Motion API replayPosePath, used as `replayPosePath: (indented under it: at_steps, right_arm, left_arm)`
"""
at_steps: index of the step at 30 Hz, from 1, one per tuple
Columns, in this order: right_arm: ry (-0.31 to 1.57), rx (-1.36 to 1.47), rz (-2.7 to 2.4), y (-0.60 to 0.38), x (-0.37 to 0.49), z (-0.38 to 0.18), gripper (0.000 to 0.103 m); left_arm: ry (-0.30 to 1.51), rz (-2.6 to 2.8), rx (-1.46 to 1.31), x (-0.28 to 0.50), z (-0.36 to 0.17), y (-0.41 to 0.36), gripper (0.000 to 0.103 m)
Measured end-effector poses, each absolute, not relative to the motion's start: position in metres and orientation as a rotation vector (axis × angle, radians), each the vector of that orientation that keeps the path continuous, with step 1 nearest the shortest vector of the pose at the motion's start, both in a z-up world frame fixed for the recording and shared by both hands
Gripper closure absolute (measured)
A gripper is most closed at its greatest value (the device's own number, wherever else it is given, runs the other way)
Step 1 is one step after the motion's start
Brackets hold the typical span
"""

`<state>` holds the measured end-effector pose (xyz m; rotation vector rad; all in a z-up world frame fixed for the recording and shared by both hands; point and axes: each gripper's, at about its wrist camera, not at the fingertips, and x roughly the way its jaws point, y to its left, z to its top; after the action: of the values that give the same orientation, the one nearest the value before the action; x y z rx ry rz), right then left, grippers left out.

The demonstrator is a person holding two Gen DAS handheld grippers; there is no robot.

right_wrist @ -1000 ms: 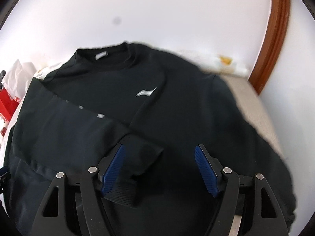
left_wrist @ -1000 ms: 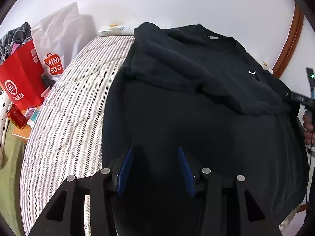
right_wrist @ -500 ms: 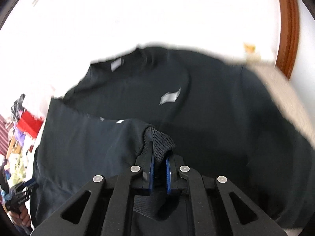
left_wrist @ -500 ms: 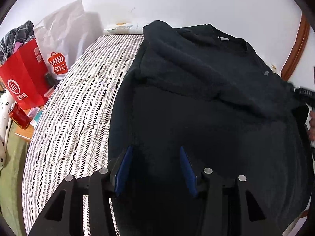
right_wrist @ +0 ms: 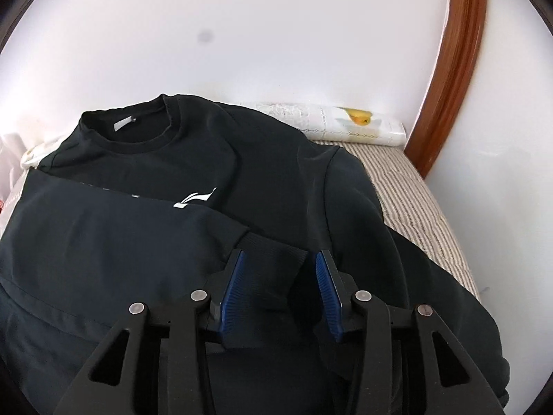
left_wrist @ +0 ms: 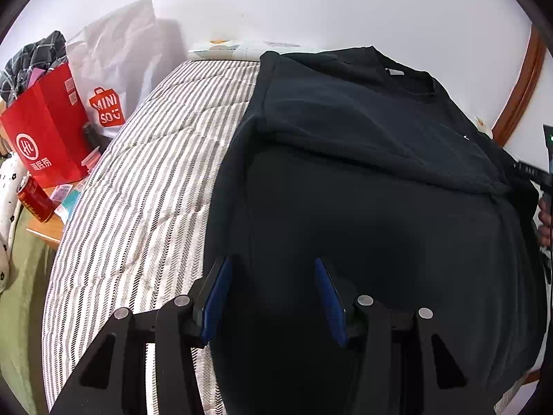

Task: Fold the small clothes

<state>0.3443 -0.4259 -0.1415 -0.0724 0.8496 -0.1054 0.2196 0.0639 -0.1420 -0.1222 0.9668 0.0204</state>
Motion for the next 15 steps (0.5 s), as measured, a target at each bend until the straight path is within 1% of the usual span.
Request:
replayPosePath:
  at_steps: [5,9,10,12,15]
  right_arm:
    - [0.959,-0.178,-0.157,-0.423,0.345,-0.168,0.061]
    - [0.861,-0.154,-0.118,-0.404,0.334,-0.132,0.059]
    - [0.837,-0.148,-0.08,-0.394,0.334,-0.121,0.054]
    - [0.801,-0.15,0.005,-0.363,0.342,-0.105,0.048]
    - [0.779,-0.172,0.127,-0.307,0.366,-0.099,0.048]
  left_arm:
    - [0.959,0.038,-0.124,0.218,-0.139,0.068,0.055]
    - [0.963,0.053,-0.112,0.225,-0.137,0.07,0.055]
    - [0.964,0.058,-0.104,0.227,-0.136,0.07,0.055]
    - [0.958,0.078,-0.083,0.234,-0.133,0.069,0.055]
    - [0.95,0.096,-0.062,0.244,-0.131,0.071,0.055]
